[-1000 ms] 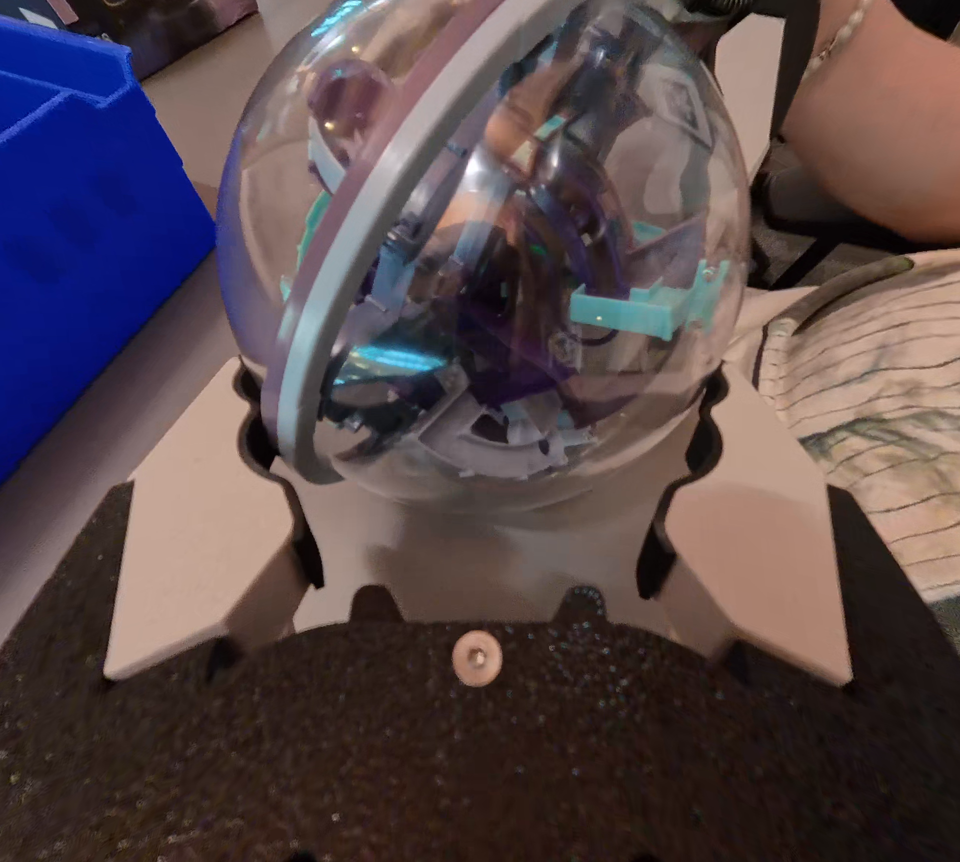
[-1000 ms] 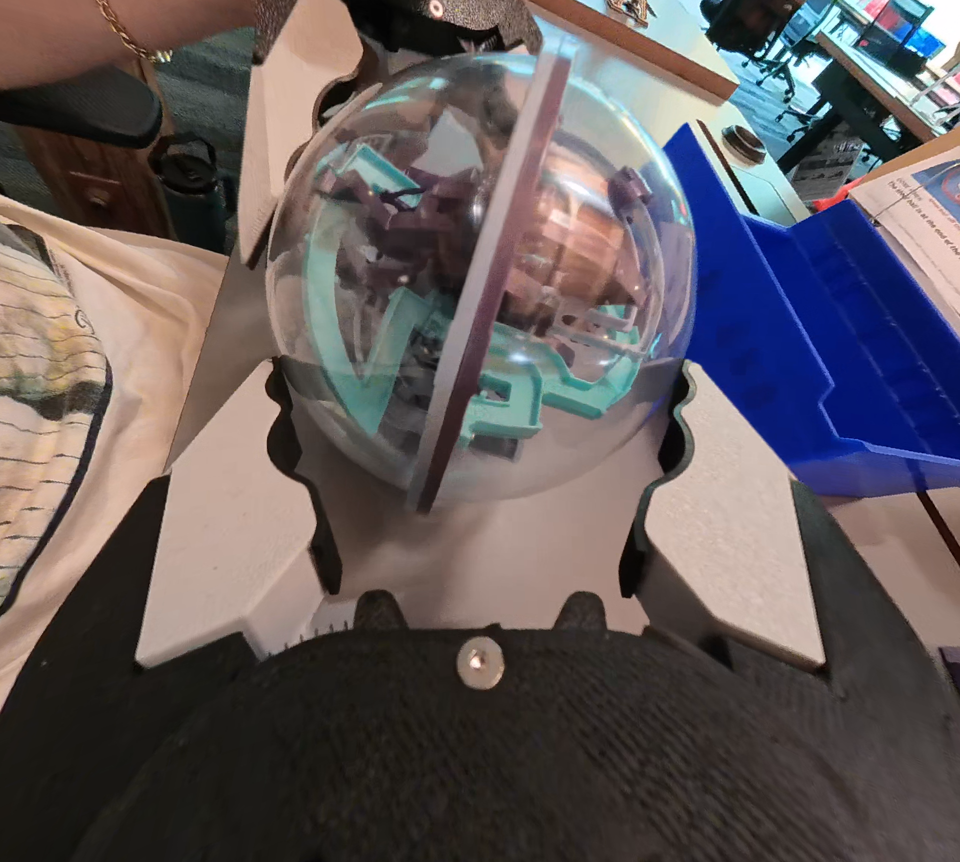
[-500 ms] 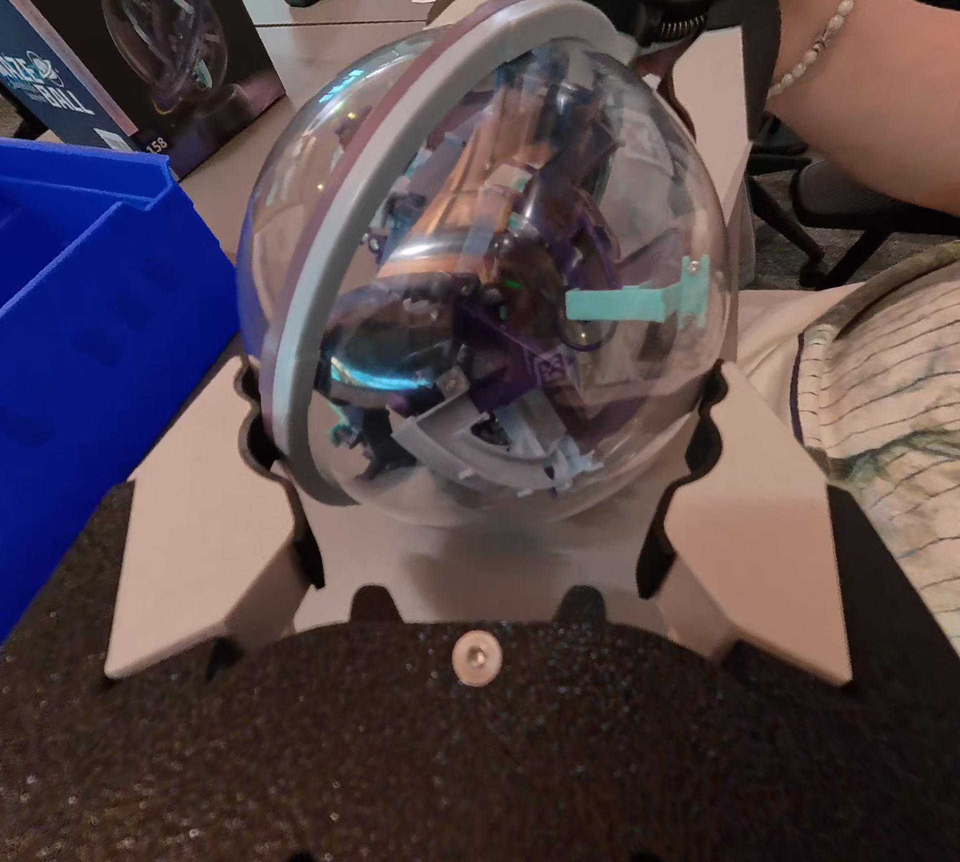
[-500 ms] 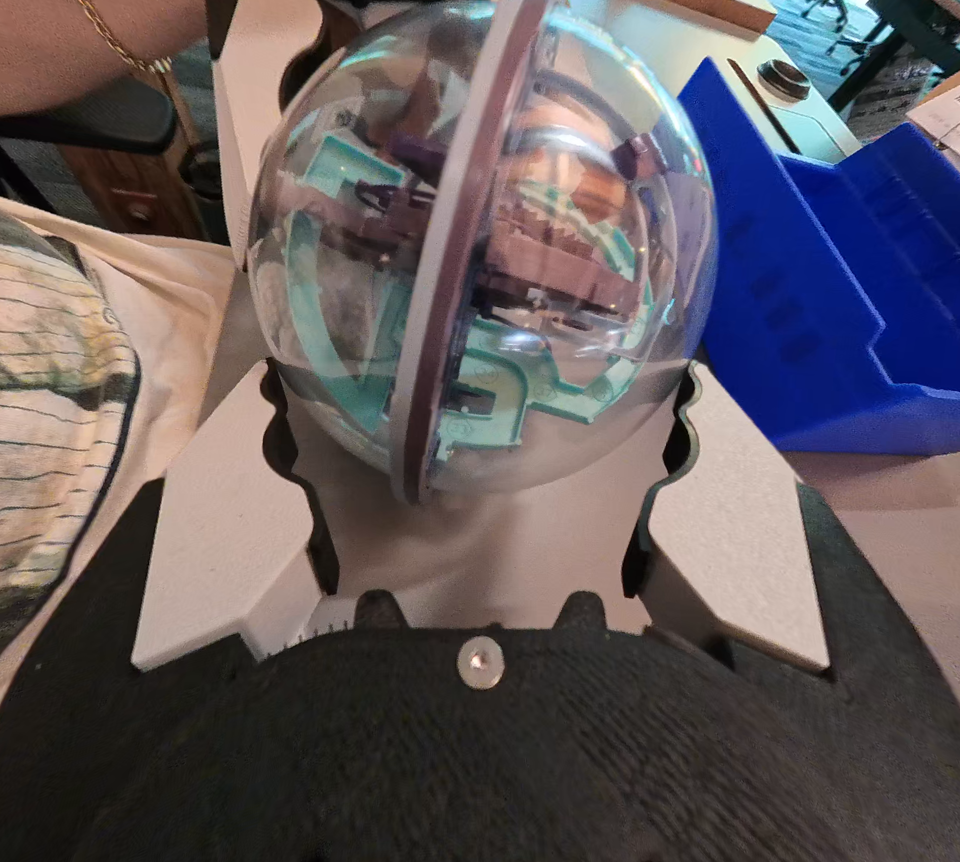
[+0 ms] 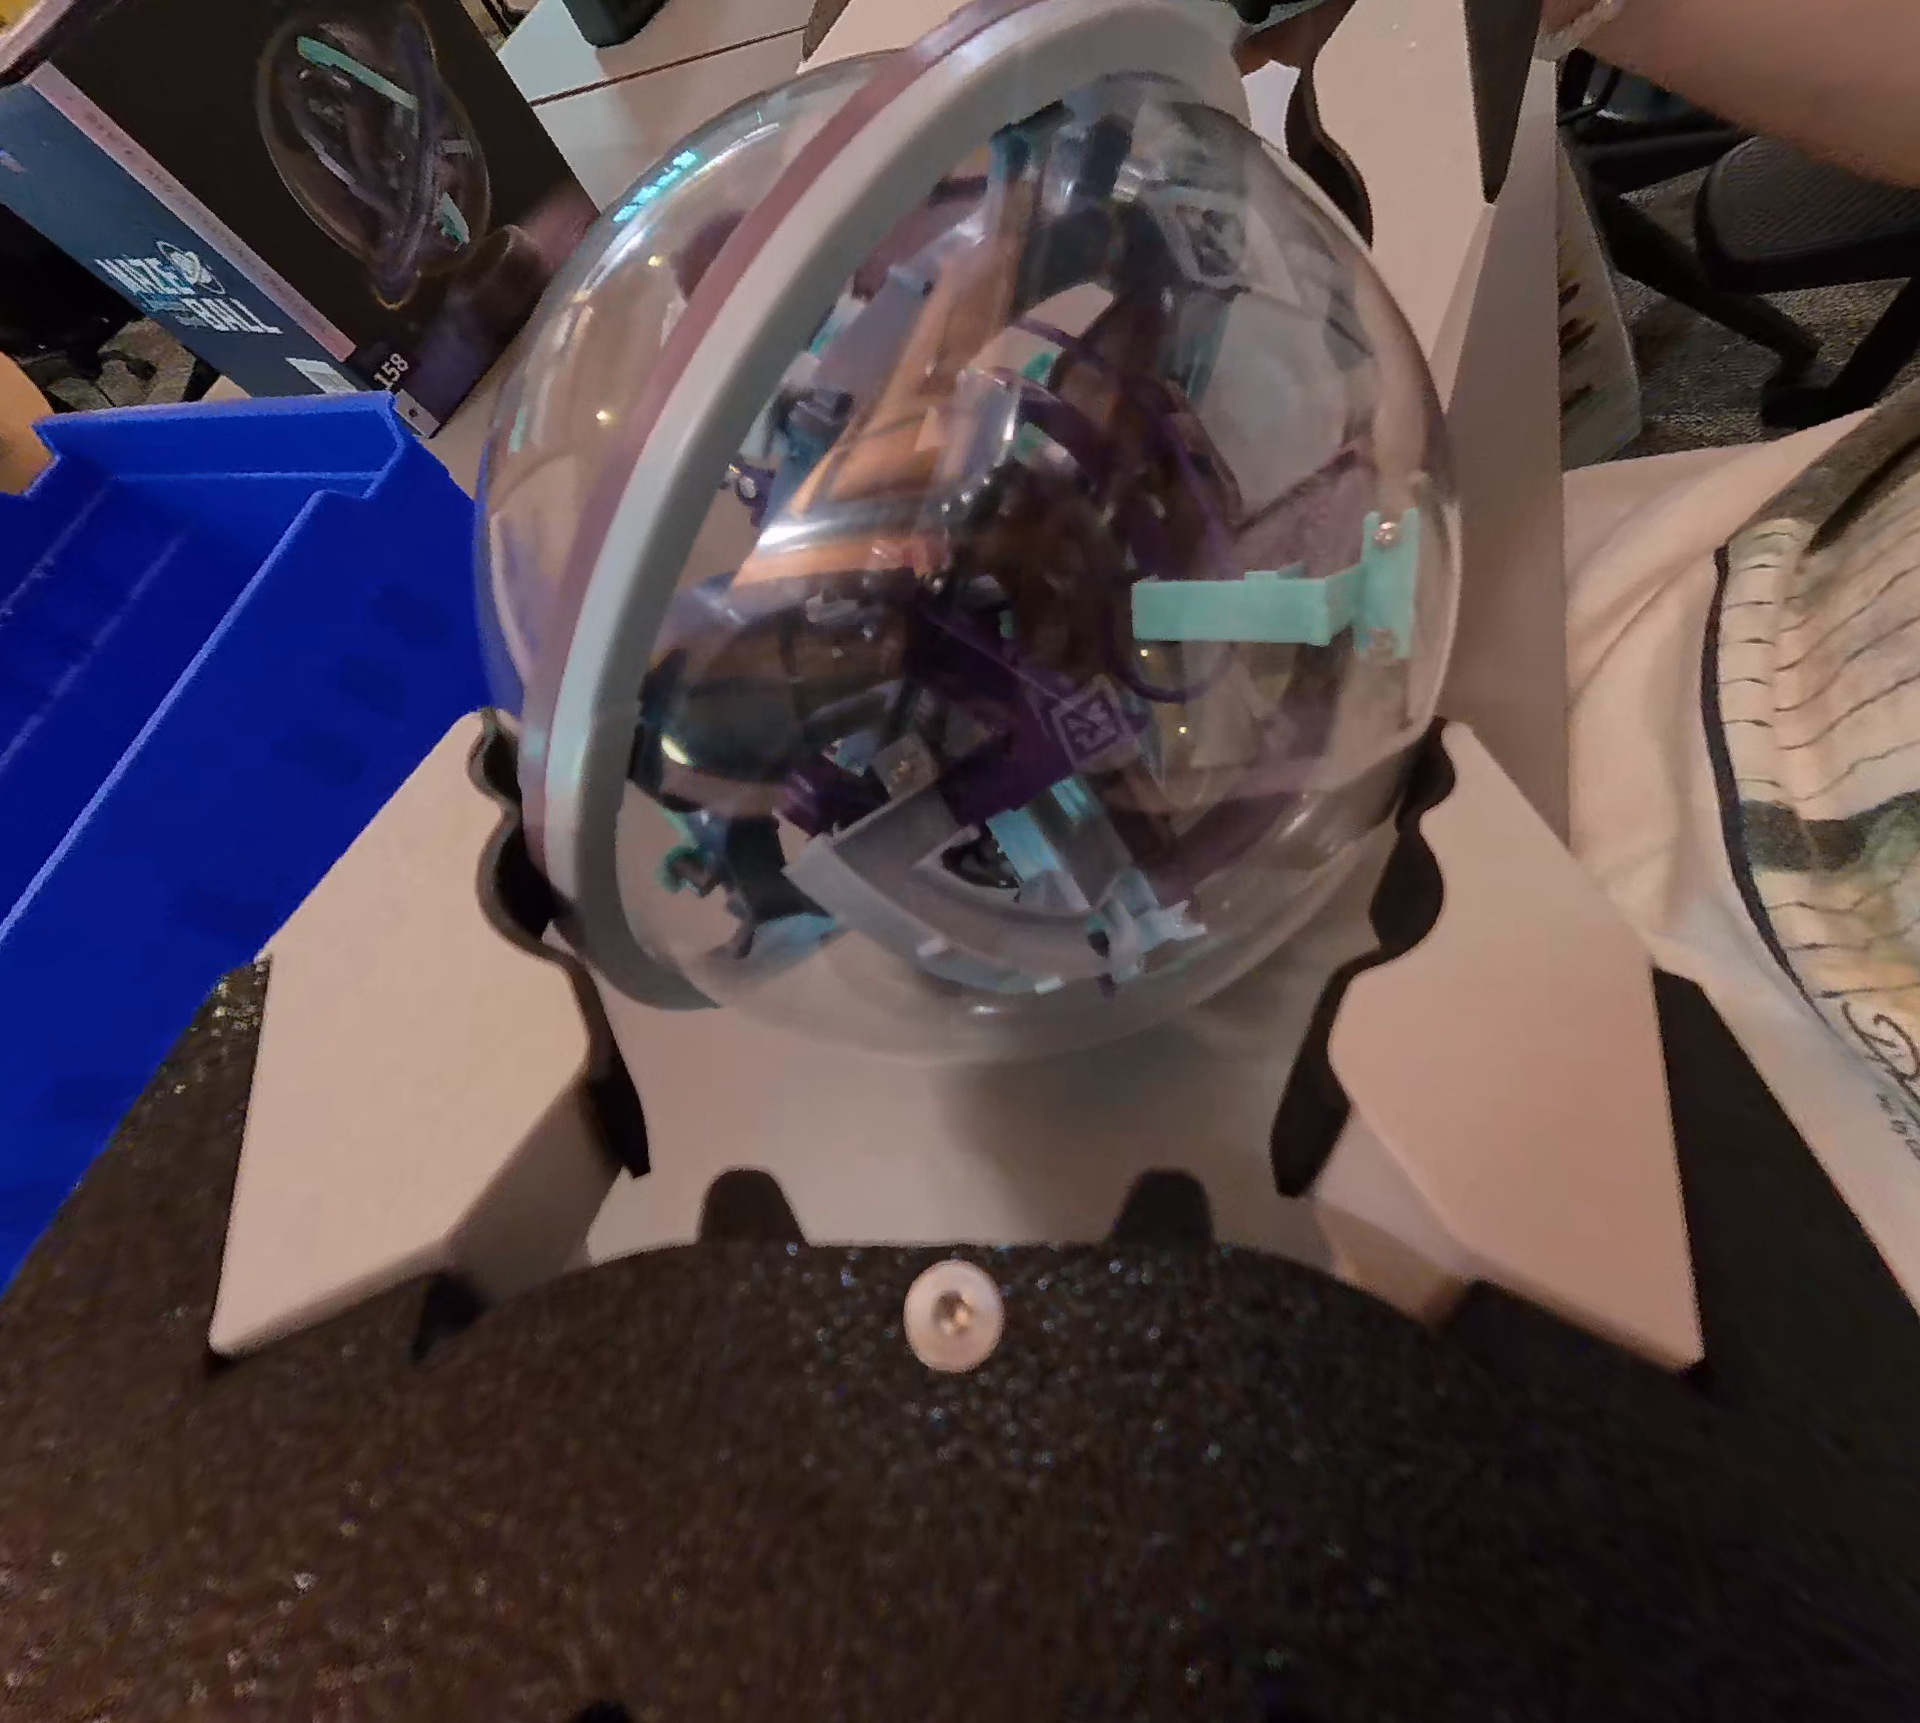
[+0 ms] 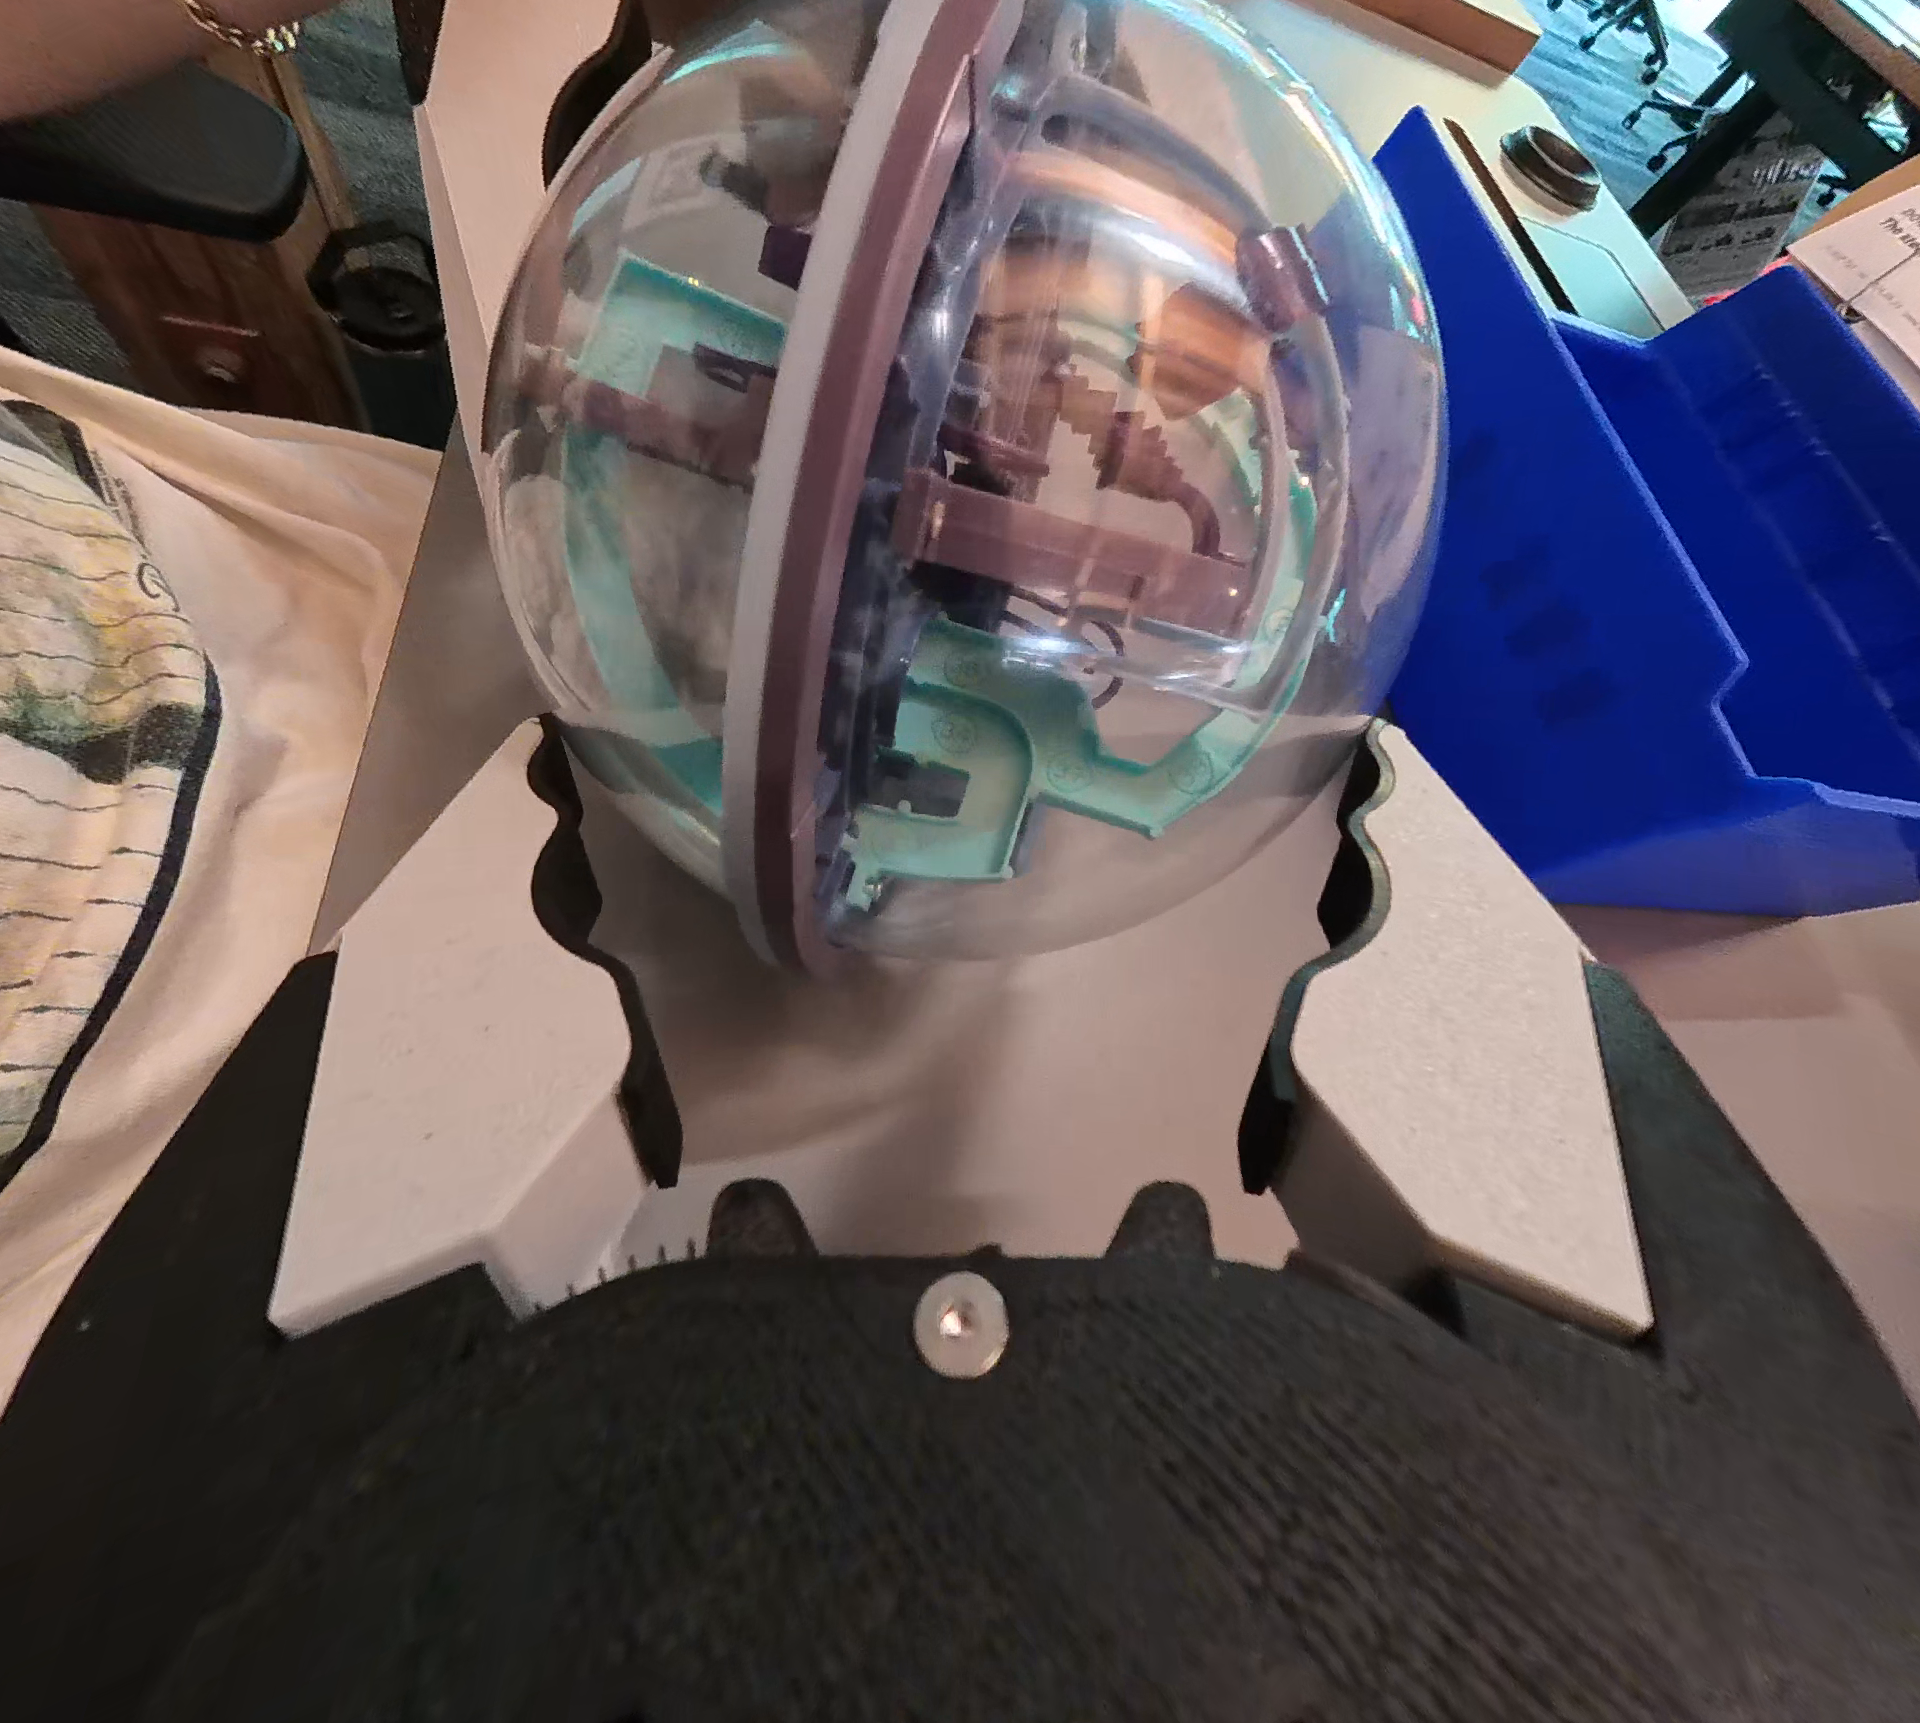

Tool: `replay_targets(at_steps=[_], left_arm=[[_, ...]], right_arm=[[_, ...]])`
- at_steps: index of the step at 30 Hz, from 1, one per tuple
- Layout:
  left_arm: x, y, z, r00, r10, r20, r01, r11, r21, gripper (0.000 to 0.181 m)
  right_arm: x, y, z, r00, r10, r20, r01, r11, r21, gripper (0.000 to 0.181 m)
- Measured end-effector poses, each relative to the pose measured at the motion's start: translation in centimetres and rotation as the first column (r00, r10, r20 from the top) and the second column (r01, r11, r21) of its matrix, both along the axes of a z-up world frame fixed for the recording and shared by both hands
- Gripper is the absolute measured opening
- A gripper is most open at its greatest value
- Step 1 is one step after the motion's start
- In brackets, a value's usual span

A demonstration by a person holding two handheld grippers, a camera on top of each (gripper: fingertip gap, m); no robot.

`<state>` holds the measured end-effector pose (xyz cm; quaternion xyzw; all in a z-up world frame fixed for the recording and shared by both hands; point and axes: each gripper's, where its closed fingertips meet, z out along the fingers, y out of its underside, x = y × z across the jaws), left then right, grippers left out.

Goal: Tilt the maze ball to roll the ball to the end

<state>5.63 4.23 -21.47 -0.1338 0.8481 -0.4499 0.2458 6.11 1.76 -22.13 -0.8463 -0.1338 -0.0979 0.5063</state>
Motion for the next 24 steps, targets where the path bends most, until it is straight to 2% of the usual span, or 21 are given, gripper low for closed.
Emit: replay_targets(at_steps=[13,24], left_arm=[[0.4,0.0,0.0,0.999,0.006,0.043,-0.006,1.0,-0.007,0.157],[0.6,0.3,-0.5,1.0,-0.007,-0.003,0.007,0.991,-0.131,0.157]], right_arm=[[0.4,0.2,0.0,0.999,0.011,0.031,-0.012,1.0,0.028,0.142],[0.2,1.0,0.9,1.0,0.023,-0.006,-0.022,0.994,0.107,0.145]])
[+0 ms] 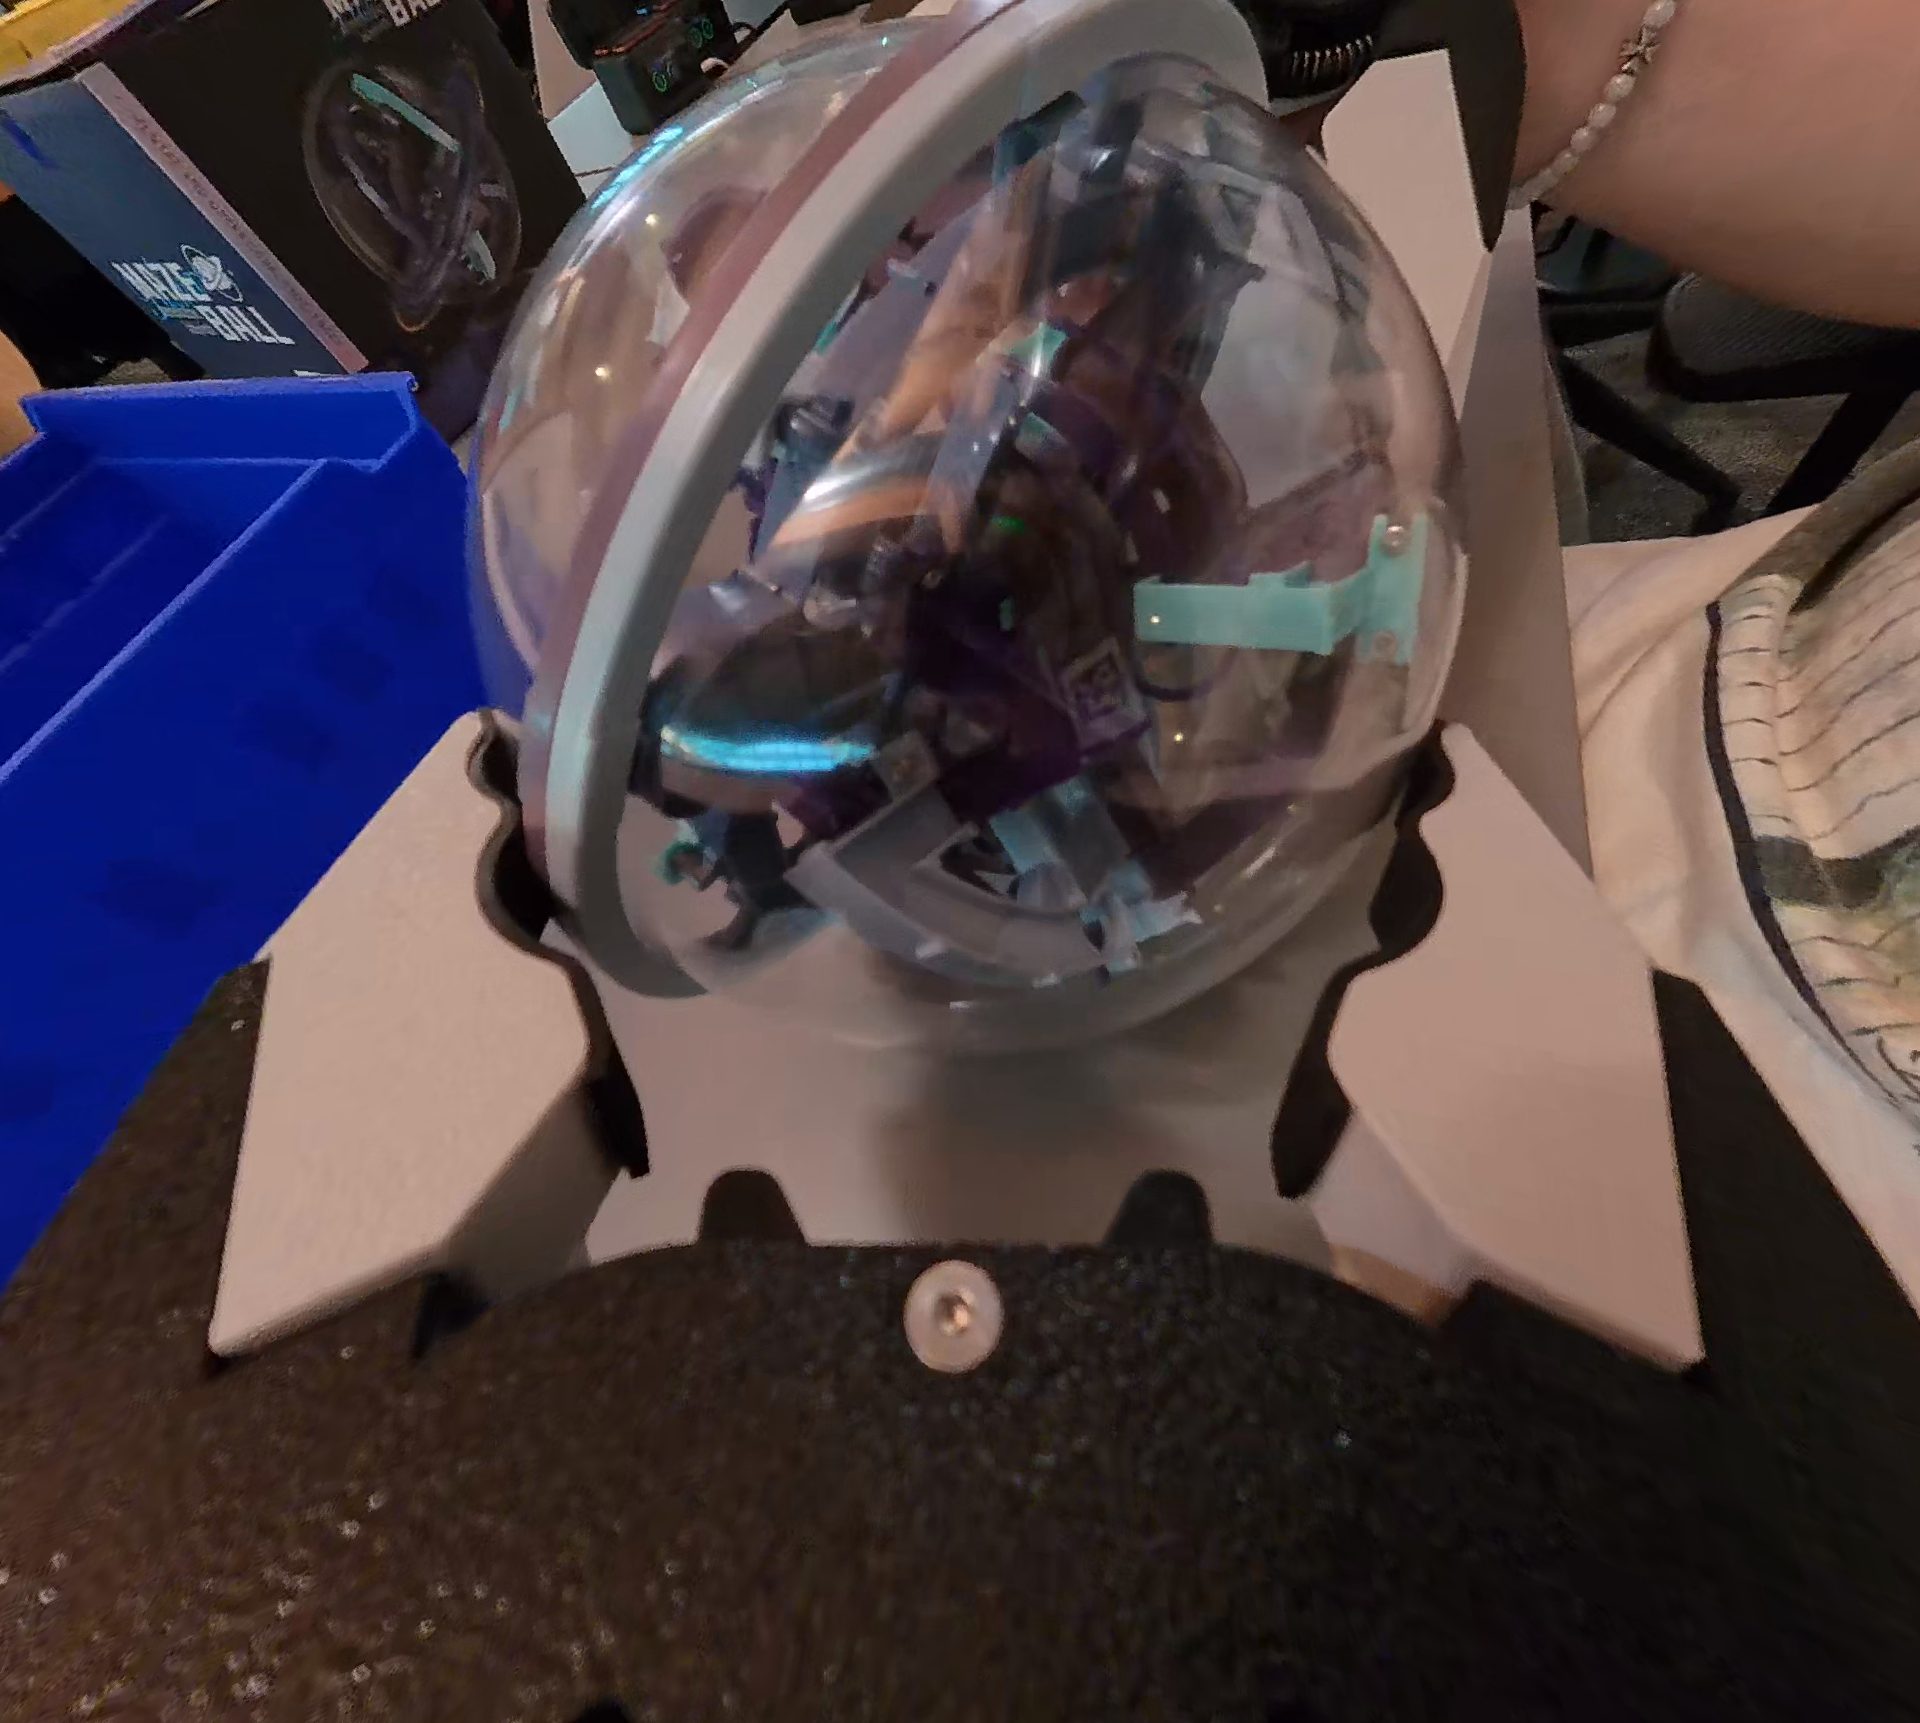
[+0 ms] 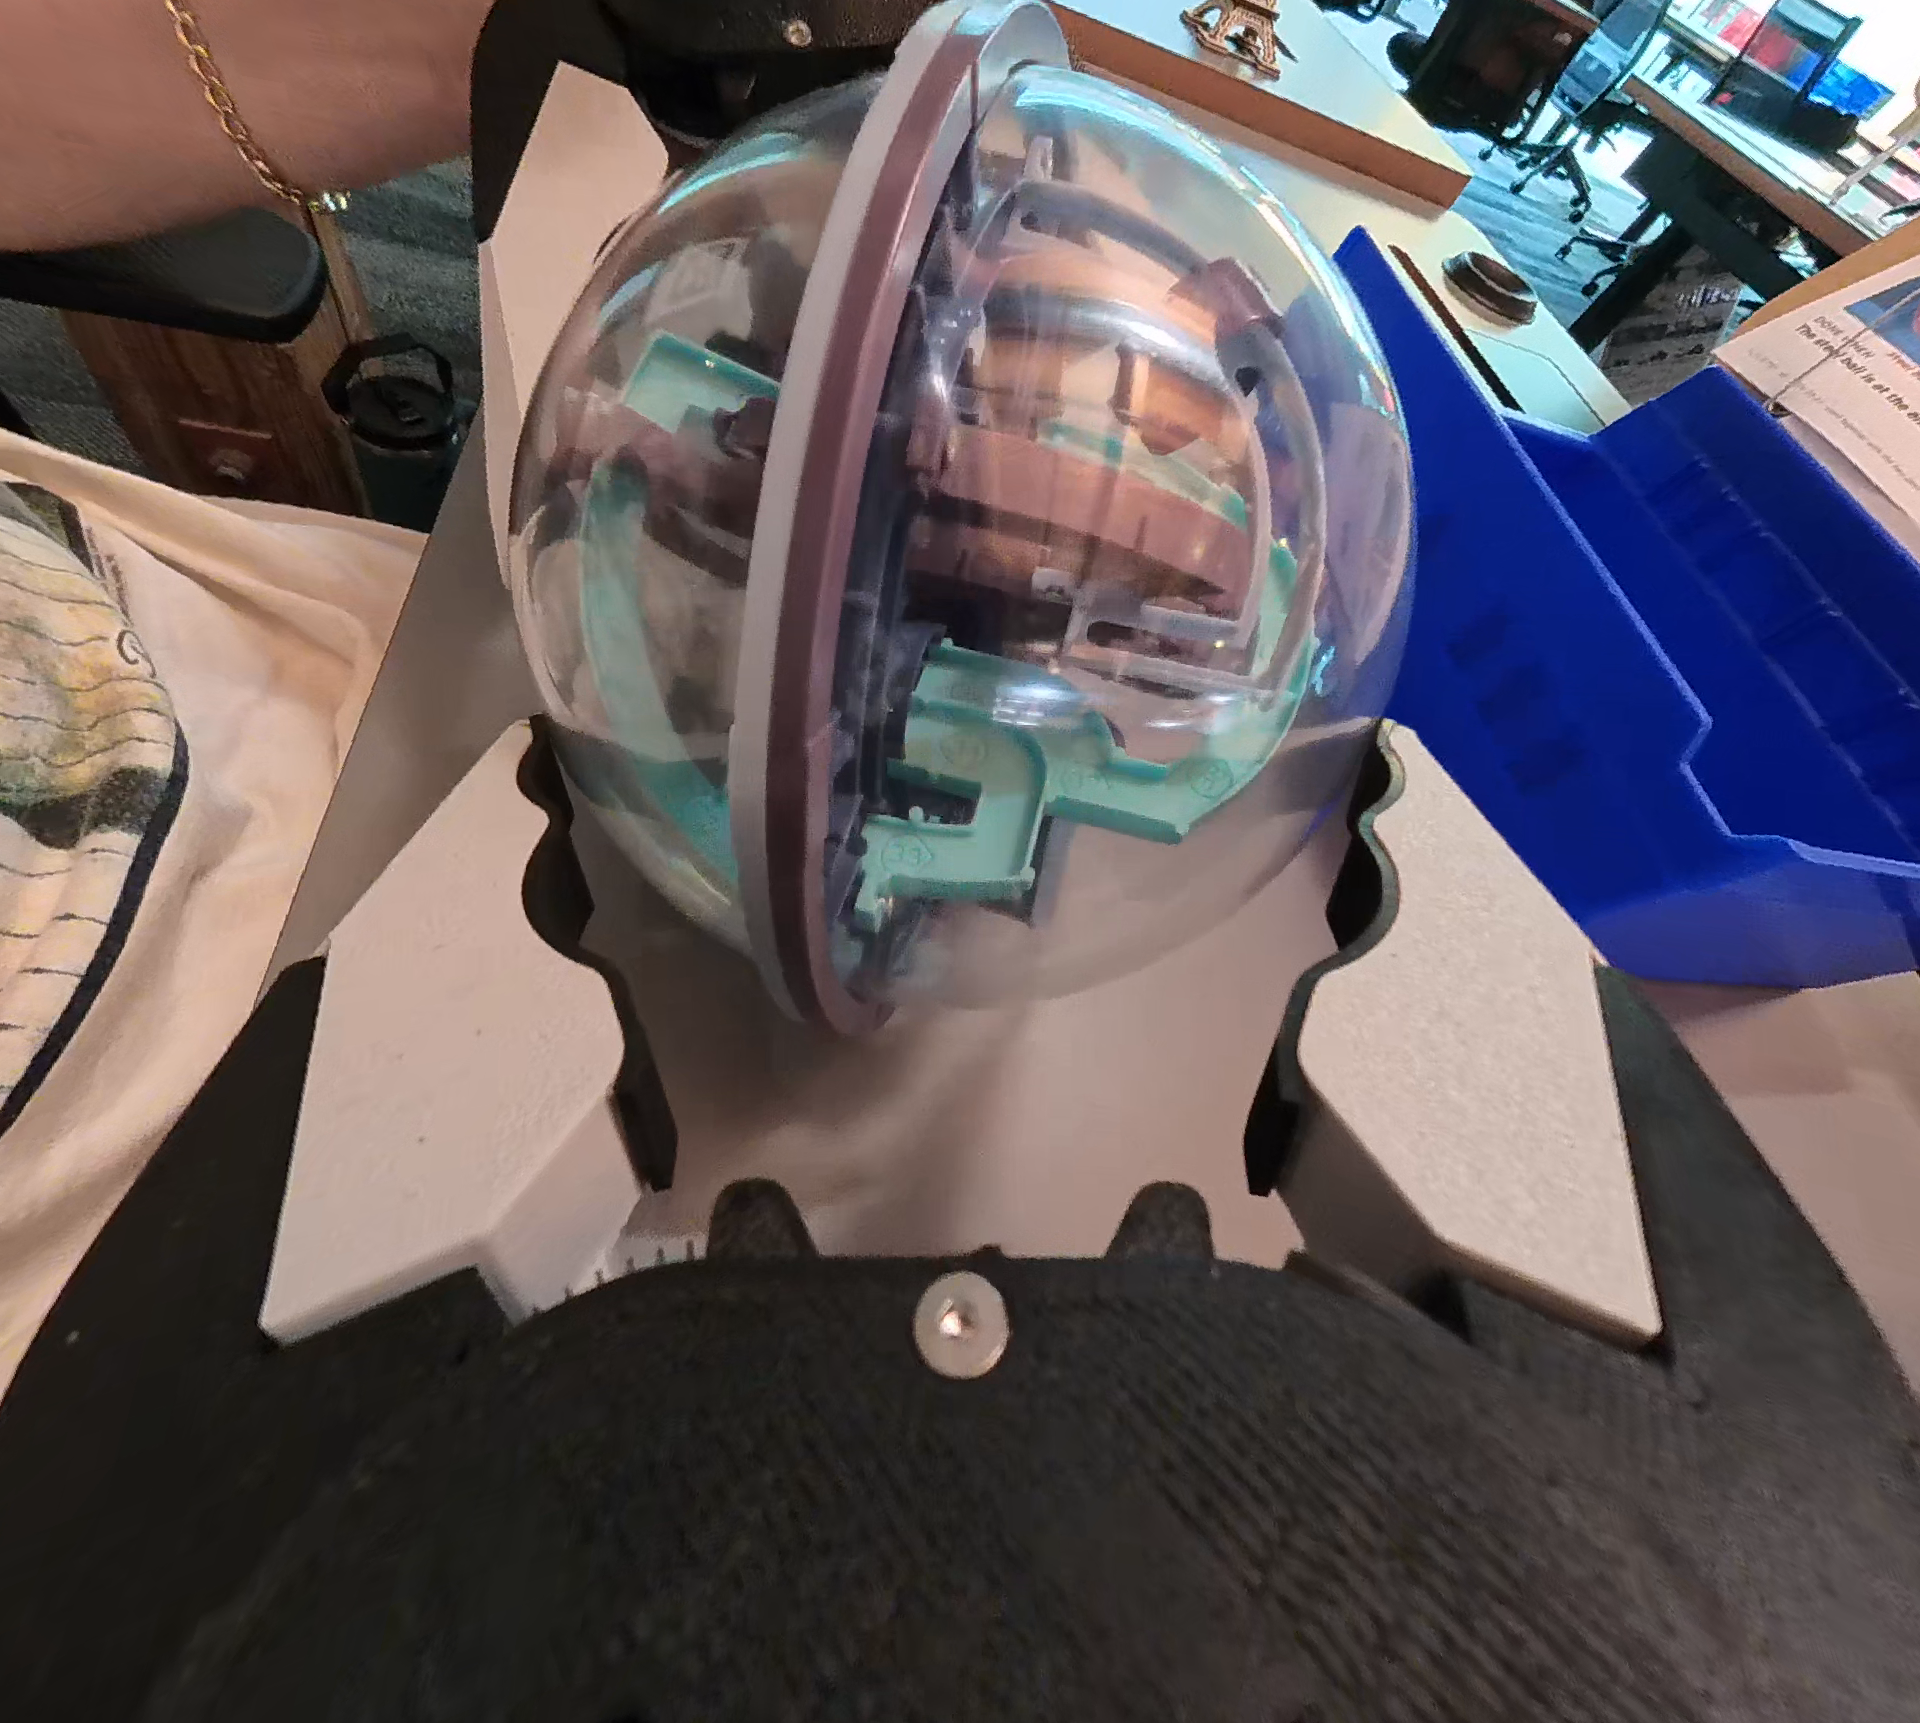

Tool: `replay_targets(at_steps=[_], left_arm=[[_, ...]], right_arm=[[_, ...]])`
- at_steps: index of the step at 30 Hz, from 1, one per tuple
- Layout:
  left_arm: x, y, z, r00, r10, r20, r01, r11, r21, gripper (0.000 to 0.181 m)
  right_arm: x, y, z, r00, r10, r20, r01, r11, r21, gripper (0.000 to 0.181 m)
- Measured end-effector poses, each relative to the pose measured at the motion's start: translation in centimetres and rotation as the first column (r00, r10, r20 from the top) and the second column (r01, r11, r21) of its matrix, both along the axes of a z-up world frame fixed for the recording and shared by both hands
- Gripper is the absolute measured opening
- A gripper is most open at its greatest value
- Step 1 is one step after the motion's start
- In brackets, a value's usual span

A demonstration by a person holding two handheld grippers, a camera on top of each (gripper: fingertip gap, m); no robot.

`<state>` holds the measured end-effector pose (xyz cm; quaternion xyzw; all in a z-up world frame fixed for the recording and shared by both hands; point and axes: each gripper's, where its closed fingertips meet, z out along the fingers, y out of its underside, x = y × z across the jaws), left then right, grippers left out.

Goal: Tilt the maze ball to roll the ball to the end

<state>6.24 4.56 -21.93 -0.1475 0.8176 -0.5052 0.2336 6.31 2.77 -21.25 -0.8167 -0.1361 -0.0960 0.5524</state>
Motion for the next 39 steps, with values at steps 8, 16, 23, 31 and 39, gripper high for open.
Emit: replay_targets(at_steps=[8,16,23,31,39], left_arm=[[-0.04,0.11,-0.06,1.0,0.001,-0.002,-0.001,1.0,-0.013,0.157],[-0.01,-0.01,0.14,1.0,-0.011,0.024,0.013,0.998,-0.055,0.157],[-0.02,0.07,0.06,0.999,-0.021,0.042,0.024,0.996,-0.082,0.157],[0.03,0.08,0.0,0.998,-0.025,0.05,0.03,0.995,-0.094,0.157],[0.06,0.1,0.01,0.998,-0.027,0.049,0.032,0.994,-0.105,0.157]], right_arm=[[-0.07,0.16,0.1,1.0,0.007,0.001,-0.007,1.0,0.014,0.145],[-0.07,0.21,0.13,1.0,0.009,0.0,-0.009,1.0,0.02,0.144],[-0.14,0.34,0.2,1.0,0.007,0.017,-0.008,1.0,0.016,0.144],[-0.12,0.4,0.24,1.0,0.009,0.026,-0.009,1.0,0.022,0.144],[-0.1,0.46,0.26,1.0,0.013,0.021,-0.014,0.999,0.032,0.144]])
